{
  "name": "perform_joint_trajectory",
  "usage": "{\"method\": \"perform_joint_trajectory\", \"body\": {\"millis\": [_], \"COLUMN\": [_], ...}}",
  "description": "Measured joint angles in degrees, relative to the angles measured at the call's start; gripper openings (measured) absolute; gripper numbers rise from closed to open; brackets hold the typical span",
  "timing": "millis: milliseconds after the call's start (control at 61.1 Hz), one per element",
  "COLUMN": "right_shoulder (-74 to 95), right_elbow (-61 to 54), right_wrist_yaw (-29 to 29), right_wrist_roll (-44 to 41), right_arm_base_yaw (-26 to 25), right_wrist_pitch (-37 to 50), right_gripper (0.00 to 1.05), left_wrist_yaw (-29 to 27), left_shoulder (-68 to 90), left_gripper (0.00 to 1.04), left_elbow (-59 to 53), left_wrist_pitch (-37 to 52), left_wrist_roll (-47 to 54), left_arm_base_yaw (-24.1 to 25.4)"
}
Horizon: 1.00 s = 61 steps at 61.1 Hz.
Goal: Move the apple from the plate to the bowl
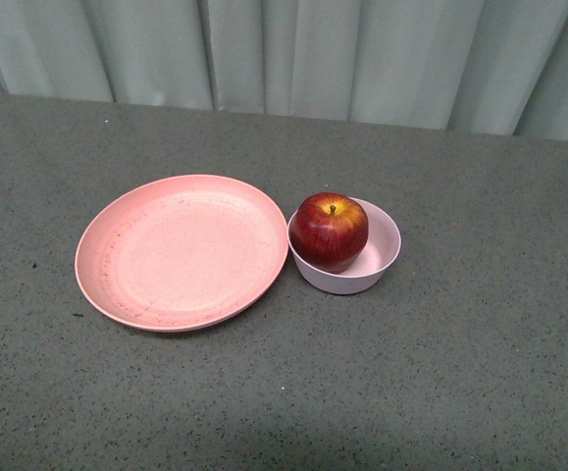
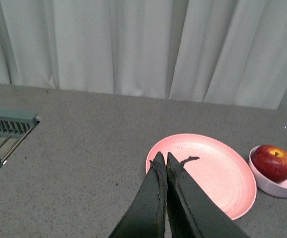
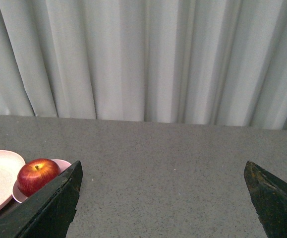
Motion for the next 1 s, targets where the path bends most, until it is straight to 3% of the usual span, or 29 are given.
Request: {"method": "perform_joint_trajectory", "body": {"millis": [262, 425, 720, 998], "right_shoulder": [0.0, 0.0, 0.0, 0.0], "right_elbow": [0.0, 0.0, 0.0, 0.0], "right_wrist_yaw": [0.0, 0.0, 0.0, 0.0], "right_wrist_roll": [0.0, 0.0, 0.0, 0.0], "right_arm_base_yaw": [0.0, 0.0, 0.0, 0.0], "right_wrist_pitch": [0.0, 0.0, 0.0, 0.0], "right_gripper": [0.95, 0.95, 0.95, 0.95], "left_wrist_yaw": [0.0, 0.0, 0.0, 0.0], "left_shoulder": [-2.9, -3.0, -3.0, -3.0], "left_gripper": [0.06, 0.34, 1.0, 0.98], "left_elbow": [0.0, 0.0, 0.0, 0.0], "left_wrist_pitch": [-1.4, -1.4, -1.4, -1.4], "left_wrist_roll": [0.0, 0.0, 0.0, 0.2], "left_arm_base_yaw": [0.0, 0.0, 0.0, 0.0]}}
